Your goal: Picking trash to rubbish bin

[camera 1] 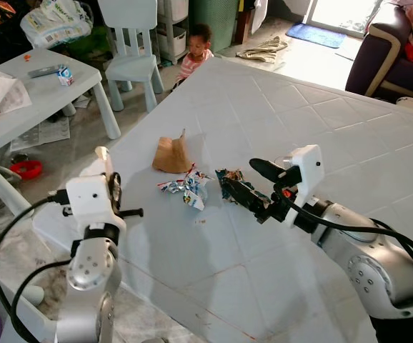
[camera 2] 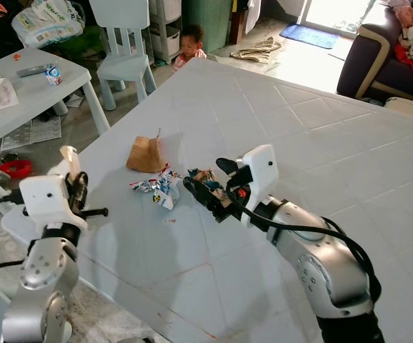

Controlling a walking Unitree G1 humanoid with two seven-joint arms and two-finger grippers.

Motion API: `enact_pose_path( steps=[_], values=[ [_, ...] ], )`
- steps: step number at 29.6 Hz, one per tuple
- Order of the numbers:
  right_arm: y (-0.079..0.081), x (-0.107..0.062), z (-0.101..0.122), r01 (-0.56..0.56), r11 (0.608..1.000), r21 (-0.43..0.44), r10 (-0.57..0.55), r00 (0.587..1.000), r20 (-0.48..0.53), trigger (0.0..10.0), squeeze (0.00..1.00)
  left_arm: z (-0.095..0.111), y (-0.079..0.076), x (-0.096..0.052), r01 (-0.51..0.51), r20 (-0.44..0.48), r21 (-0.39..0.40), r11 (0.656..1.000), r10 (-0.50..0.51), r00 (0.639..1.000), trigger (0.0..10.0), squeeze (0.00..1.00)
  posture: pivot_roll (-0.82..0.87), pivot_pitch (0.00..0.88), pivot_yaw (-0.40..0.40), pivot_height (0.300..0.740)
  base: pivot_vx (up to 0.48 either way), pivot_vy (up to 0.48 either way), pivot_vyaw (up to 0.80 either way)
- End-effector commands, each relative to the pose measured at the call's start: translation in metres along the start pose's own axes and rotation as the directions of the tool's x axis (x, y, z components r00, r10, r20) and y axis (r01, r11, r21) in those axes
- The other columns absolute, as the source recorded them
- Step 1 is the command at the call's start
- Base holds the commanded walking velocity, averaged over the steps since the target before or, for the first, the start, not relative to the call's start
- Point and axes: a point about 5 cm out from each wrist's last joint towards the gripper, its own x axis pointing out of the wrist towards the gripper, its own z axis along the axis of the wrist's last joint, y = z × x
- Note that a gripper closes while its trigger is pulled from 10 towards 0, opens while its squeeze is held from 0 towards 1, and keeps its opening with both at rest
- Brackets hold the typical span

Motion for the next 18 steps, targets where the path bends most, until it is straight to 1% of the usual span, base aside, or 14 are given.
enact_pose_path(
  steps=[1,2,4,6,7,9,12,16,18],
  values=[
    [-0.002,0.001,-0.004,0.012,0.999,-0.038,-0.013,0.999,-0.033,10.0,0.0,0.003,-0.002,-0.003,0.015,0.016,0.002,1.0,-0.015,1.0,0.0,0.0,0.04,0.102,-0.076,0.74,0.0,0.0,0.0],
    [-0.005,0.003,-0.009,0.038,0.997,-0.066,-0.042,0.997,-0.061,10.0,0.0,0.0,-0.006,-0.006,0.036,0.005,-0.004,0.999,-0.036,0.999,0.0,0.0,0.03,0.103,-0.082,0.74,0.0,0.0,0.0],
    [-0.008,0.005,-0.012,0.059,0.994,-0.095,-0.066,0.995,-0.072,10.0,0.0,-0.001,-0.011,-0.006,0.069,0.0,-0.006,0.998,-0.069,0.998,0.0,0.0,0.03,0.104,-0.084,0.74,0.0,0.0,0.0],
    [-0.012,0.008,-0.016,0.078,0.981,-0.177,-0.094,0.992,-0.081,10.0,0.0,0.001,-0.019,-0.007,0.107,0.017,-0.008,0.994,-0.107,0.994,0.0,0.0,0.03,0.103,-0.089,0.74,0.0,0.0,0.0],
    [-0.013,0.009,-0.017,0.089,0.977,-0.195,-0.106,0.991,-0.076,10.0,0.0,0.001,-0.022,-0.007,0.121,0.02,-0.015,0.993,-0.121,0.992,0.0,0.0,0.03,0.103,-0.089,0.74,0.0,0.0,0.0],
    [-0.016,0.013,-0.02,0.121,0.97,-0.209,-0.136,0.989,-0.059,10.0,0.0,0.001,-0.027,-0.007,0.141,0.018,-0.027,0.99,-0.141,0.99,0.0,0.0,0.03,0.101,-0.093,0.74,0.0,0.0,0.0],
    [-0.017,0.013,-0.02,0.127,0.97,-0.209,-0.141,0.988,-0.056,10.0,0.0,0.001,-0.028,-0.007,0.142,0.018,-0.032,0.989,-0.142,0.99,0.0,0.0,0.03,0.101,-0.093,0.74,0.0,0.0,0.0],
    [-0.024,0.016,-0.027,0.179,0.952,-0.249,-0.198,0.979,-0.052,10.0,0.0,-0.001,-0.03,-0.007,0.143,0.013,-0.04,0.989,-0.142,0.99,0.0,0.0,0.02,0.101,-0.106,0.74,0.0,0.0,0.0],
    [-0.025,0.017,-0.028,0.183,0.95,-0.254,-0.202,0.978,-0.049,10.0,0.0,-0.002,-0.03,-0.007,0.142,0.013,-0.041,0.989,-0.141,0.99,0.0,0.0,0.02,0.101,-0.106,0.74,0.0,0.0,0.0]
  ],
)
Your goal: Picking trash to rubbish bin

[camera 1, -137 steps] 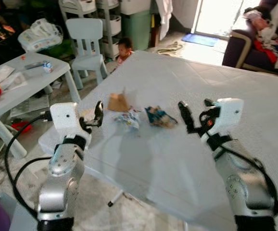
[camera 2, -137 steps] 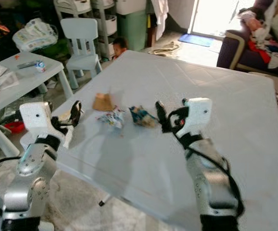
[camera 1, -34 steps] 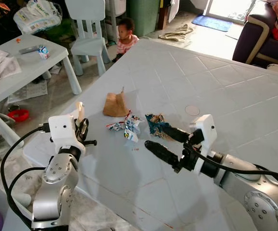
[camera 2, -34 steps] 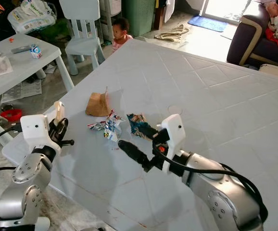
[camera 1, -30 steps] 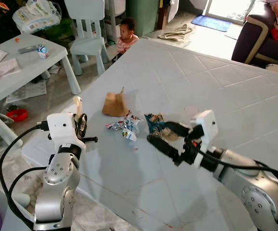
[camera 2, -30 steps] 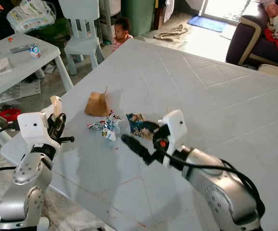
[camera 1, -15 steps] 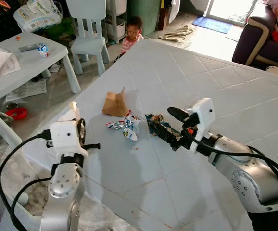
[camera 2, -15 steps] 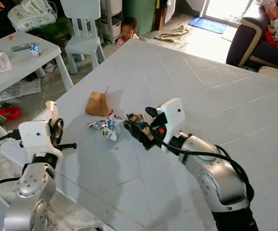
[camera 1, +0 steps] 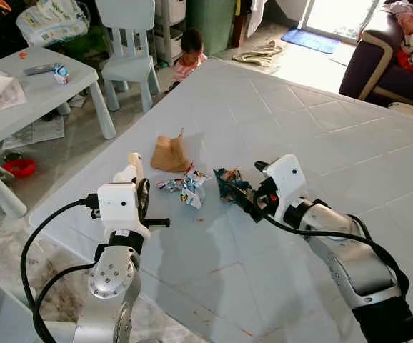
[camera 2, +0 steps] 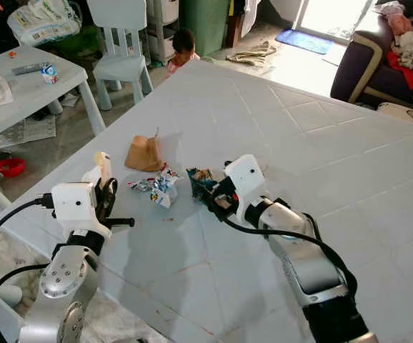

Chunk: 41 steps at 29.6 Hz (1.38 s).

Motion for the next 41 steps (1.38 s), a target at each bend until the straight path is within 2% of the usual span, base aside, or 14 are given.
enact_pose_path(
  steps=[1,5,6,7,8,19,28,41],
  values=[
    [-0.002,0.003,-0.001,0.009,1.0,-0.019,-0.009,1.0,0.004,10.0,0.0,-0.001,-0.002,0.0,0.003,0.003,-0.008,1.0,-0.003,1.0,0.0,0.0,0.02,0.101,-0.109,0.74,0.0,0.0,0.0],
    [0.004,0.007,-0.007,-0.013,1.0,0.02,0.013,1.0,-0.008,10.0,0.0,-0.001,-0.003,0.0,0.006,0.003,-0.017,1.0,-0.006,1.0,0.0,0.0,0.02,0.101,-0.113,0.74,0.0,0.0,0.0],
    [0.005,0.008,-0.009,-0.022,0.999,0.03,0.022,1.0,-0.013,9.1,0.0,-0.001,-0.003,0.001,0.006,0.002,-0.017,1.0,-0.006,1.0,0.0,0.0,0.02,0.101,-0.113,0.74,0.0,0.0,0.0],
    [0.007,0.009,-0.011,-0.028,0.999,0.036,0.028,0.999,-0.016,7.5,0.0,-0.001,-0.003,0.0,0.006,0.001,-0.018,1.0,-0.006,1.0,0.0,0.0,0.02,0.101,-0.113,0.74,0.0,0.0,0.0],
    [0.009,0.009,-0.012,-0.037,0.998,0.048,0.038,0.999,-0.016,0.0,0.0,-0.002,-0.003,0.0,0.006,0.001,-0.019,1.0,-0.006,1.0,0.0,0.0,0.02,0.101,-0.113,0.74,0.0,0.0,0.0],
    [0.012,0.007,-0.019,-0.055,0.995,0.078,0.056,0.998,-0.015,0.0,0.0,-0.003,0.0,0.002,0.002,-0.004,-0.027,1.0,-0.002,1.0,0.0,0.0,0.03,0.098,-0.108,0.74,0.0,0.0,0.0],
    [0.015,0.004,-0.029,-0.053,0.998,0.044,0.055,0.996,-0.065,0.0,0.0,-0.003,0.0,0.005,0.005,0.0,-0.029,1.0,-0.005,1.0,0.0,0.0,0.02,0.095,-0.104,0.74,0.0,0.0,0.0],
    [0.012,0.004,-0.031,-0.03,0.999,0.034,0.033,0.996,-0.079,0.0,0.0,-0.003,0.0,0.007,0.005,0.005,-0.036,0.999,-0.004,1.0,0.0,0.0,0.02,0.088,-0.108,0.74,0.0,0.0,0.0]
  ],
)
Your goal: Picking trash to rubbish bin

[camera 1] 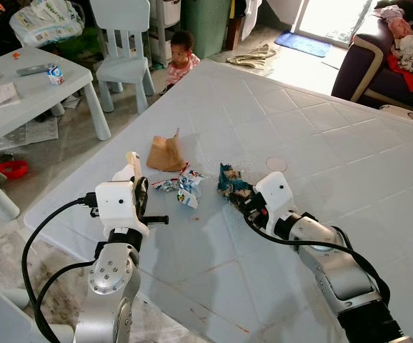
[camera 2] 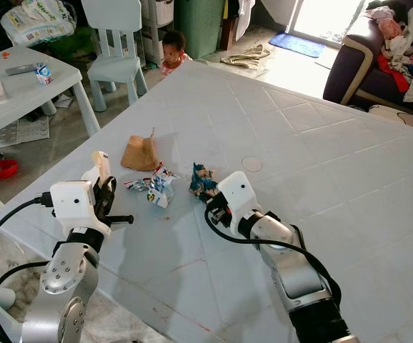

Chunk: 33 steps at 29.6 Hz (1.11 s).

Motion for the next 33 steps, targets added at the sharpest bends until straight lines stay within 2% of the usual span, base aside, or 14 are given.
enact_pose_path(
  steps=[1,9,21,23,27,33],
  values=[
    [-0.004,-0.002,-0.005,0.015,1.0,0.001,-0.015,1.0,-0.02,0.0,0.0,0.0,-0.003,0.001,0.013,0.003,-0.007,1.0,-0.013,1.0,0.0,0.0,0.02,0.088,-0.108,0.74,0.0,0.0,0.0],
    [-0.01,-0.005,-0.003,0.051,0.999,0.015,-0.051,0.999,0.001,0.0,0.0,0.001,-0.003,0.001,0.011,0.006,-0.005,1.0,-0.011,1.0,0.0,0.0,0.02,0.091,-0.106,0.74,0.0,0.0,0.0],
    [-0.028,-0.009,0.015,0.14,0.979,0.145,-0.151,0.986,0.07,0.0,0.0,0.002,0.001,0.005,-0.019,0.01,0.019,1.0,0.019,1.0,0.0,0.0,0.02,0.091,-0.1,0.74,0.0,0.0,0.0],
    [-0.032,-0.011,0.024,0.148,0.966,0.212,-0.173,0.98,0.103,0.0,0.0,0.002,0.002,0.006,-0.037,0.01,0.03,0.999,0.037,0.999,0.0,0.0,0.02,0.088,-0.098,0.74,0.0,0.0,0.0],
    [-0.036,-0.013,0.036,0.142,0.949,0.28,-0.19,0.97,0.154,0.0,0.0,0.002,0.003,0.007,-0.062,0.002,0.042,0.997,0.062,0.998,0.0,0.0,0.02,0.086,-0.097,0.74,0.0,0.0,0.0],
    [-0.036,-0.016,0.058,0.096,0.954,0.282,-0.167,0.957,0.238,0.0,0.0,0.002,0.001,0.011,-0.064,-0.001,0.037,0.997,0.065,0.998,0.0,0.0,0.02,0.078,-0.092,0.74,0.0,0.0,0.67]
  ],
)
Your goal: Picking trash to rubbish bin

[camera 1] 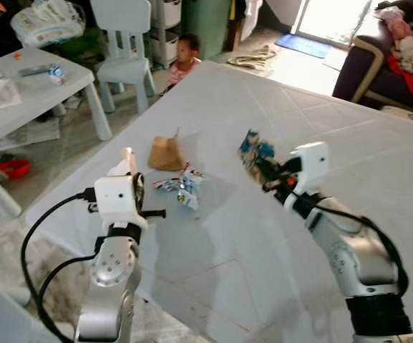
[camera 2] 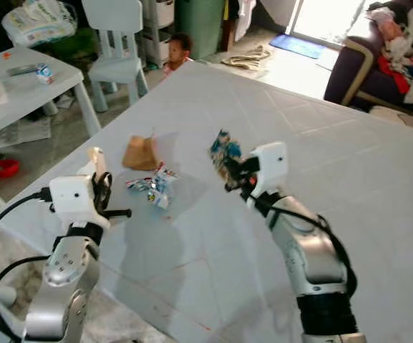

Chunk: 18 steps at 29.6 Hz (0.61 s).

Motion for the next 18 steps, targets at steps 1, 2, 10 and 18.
enact_pose_path(
  steps=[1,2,10,18],
  values=[
    [0.0031,0.001,0.0111,-0.017,1.0,0.003,0.016,0.999,0.031,0.0,0.0,-0.002,0.0005,0.0015,-0.017,-0.019,0.007,1.0,0.017,1.0,0.0,0.0,0.02,0.076,-0.09,0.74,0.0,0.0,0.8],
    [0.0035,0.0013,0.0117,-0.017,1.0,0.007,0.016,0.999,0.033,0.0,0.0,-0.0018,0.0006,0.0021,-0.02,-0.019,0.006,1.0,0.02,1.0,0.0,0.0,0.02,0.076,-0.089,0.74,0.0,0.0,0.8],
    [0.0081,0.0018,0.0119,-0.018,0.999,0.034,0.017,0.999,0.029,0.0,0.0,-0.0002,0.001,0.0056,-0.027,-0.023,-0.005,1.0,0.027,0.999,0.0,0.0,0.03,0.073,-0.077,0.74,0.0,0.0,0.8],
    [0.0105,0.0,0.0096,-0.019,0.999,0.045,0.018,1.0,0.023,0.0,0.0,0.0002,0.0024,0.0068,-0.031,-0.031,-0.021,0.999,0.03,0.999,0.0,0.0,0.03,0.077,-0.065,0.74,0.0,0.0,0.8]
  ],
)
